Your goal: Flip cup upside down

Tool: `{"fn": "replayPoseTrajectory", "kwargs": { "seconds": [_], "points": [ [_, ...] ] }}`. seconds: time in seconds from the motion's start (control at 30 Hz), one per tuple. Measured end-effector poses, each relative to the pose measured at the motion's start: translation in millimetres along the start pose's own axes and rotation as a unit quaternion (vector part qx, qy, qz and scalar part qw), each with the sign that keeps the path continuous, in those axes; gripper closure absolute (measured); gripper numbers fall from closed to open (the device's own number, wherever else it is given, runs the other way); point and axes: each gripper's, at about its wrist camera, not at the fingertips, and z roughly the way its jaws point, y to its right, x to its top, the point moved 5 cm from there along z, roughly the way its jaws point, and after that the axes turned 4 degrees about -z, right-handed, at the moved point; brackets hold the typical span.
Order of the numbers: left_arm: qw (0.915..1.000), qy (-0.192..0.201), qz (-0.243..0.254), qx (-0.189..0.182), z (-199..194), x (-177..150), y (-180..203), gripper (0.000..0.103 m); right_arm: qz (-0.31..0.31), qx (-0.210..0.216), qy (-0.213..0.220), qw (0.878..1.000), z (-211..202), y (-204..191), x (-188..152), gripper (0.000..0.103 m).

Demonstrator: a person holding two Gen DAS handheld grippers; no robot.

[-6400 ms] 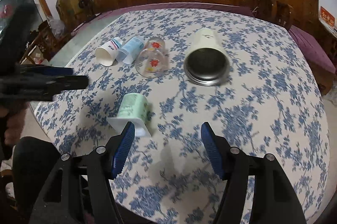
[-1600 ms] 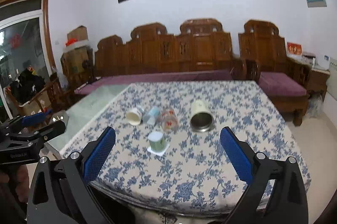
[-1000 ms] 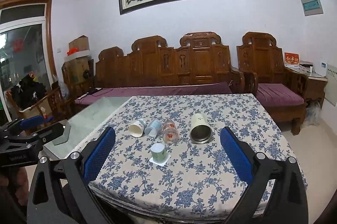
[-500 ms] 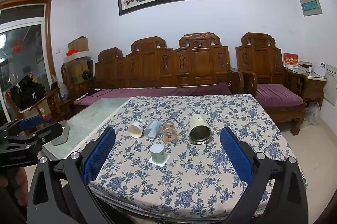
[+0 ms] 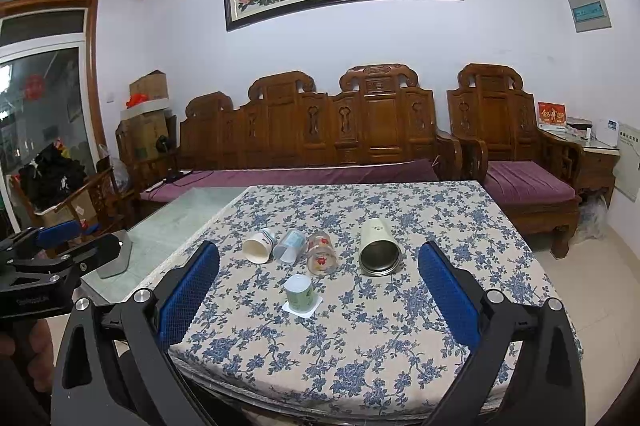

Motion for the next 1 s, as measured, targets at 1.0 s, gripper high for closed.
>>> {"fn": "replayPoseTrajectory", "kwargs": {
  "seconds": [1.0],
  "points": [
    [1.0, 0.005, 0.001, 0.0, -1.9, 5.6, 3.6, 0.008, 0.0, 0.001, 0.003, 1.0, -2.7, -5.2, 4.0, 0.003]
  ]
}}
